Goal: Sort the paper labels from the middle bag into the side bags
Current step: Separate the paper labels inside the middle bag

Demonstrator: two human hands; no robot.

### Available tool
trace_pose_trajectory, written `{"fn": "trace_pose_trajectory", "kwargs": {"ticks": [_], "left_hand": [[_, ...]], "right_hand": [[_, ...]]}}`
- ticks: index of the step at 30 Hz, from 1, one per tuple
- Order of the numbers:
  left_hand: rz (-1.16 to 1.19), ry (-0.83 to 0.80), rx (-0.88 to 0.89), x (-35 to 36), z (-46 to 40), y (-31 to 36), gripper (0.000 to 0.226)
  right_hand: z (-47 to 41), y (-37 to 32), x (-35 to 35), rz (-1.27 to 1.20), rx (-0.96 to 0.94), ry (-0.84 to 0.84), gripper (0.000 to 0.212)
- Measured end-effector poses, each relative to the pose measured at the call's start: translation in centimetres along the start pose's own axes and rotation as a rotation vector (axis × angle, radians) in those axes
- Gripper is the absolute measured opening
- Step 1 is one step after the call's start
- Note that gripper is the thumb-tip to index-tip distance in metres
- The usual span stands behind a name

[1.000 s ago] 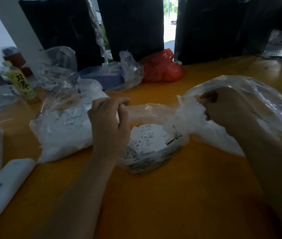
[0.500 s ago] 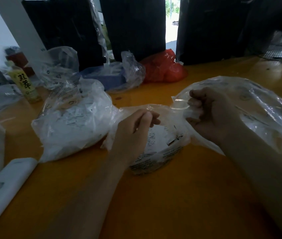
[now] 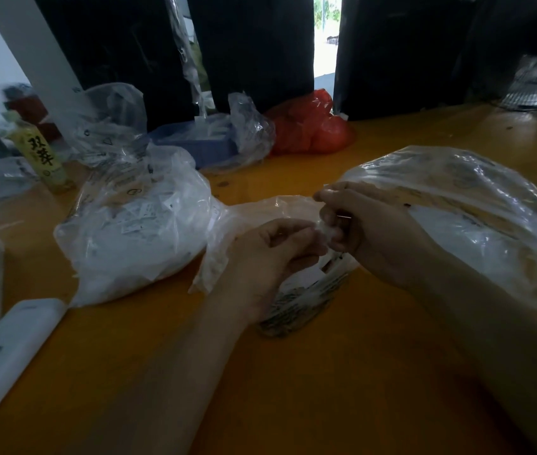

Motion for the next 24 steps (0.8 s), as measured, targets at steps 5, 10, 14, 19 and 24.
{"fn": "trace_pose_trajectory", "kwargs": {"ticks": [5,10,14,19,24], "left_hand": [[0.150,0.030,-0.036,-0.2,-0.3,0.1,0.010],[0.311,-0.024,-0.077,0.3,-0.3,0.4,0.014],[0.399,-0.041,-0.065,0.5,-0.3,0.6,0.023],[0.524,-0.043,-0.066,0.7,-0.3,0.5,0.018],[0.556,-0.044,-0.053,0.9,-0.3,0.5,0.007]], "right_hand": [[-0.3,0.5,0.0,-0.011,0.032,0.077,0.021],[-0.4,0.6,0.0,0.068,0.032,0.101,0.016],[0.2,-0.2,0.0,0.243,-0.030,0.124,0.014],[1.1,-1.1,0.2,0.566,-0.129,0.160,0.018],[1.4,-1.9,0.1,0.597,-0.153,0.115,0.017]]}}
Point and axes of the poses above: each hand's wrist, its own z-axis away from the middle knuckle, its own x-axis out of the palm, y = z × x, the point moved 5 cm from there along -z, towards the middle knuckle, and after that the axes turned 11 degrees about x, right-handed, at the moved point
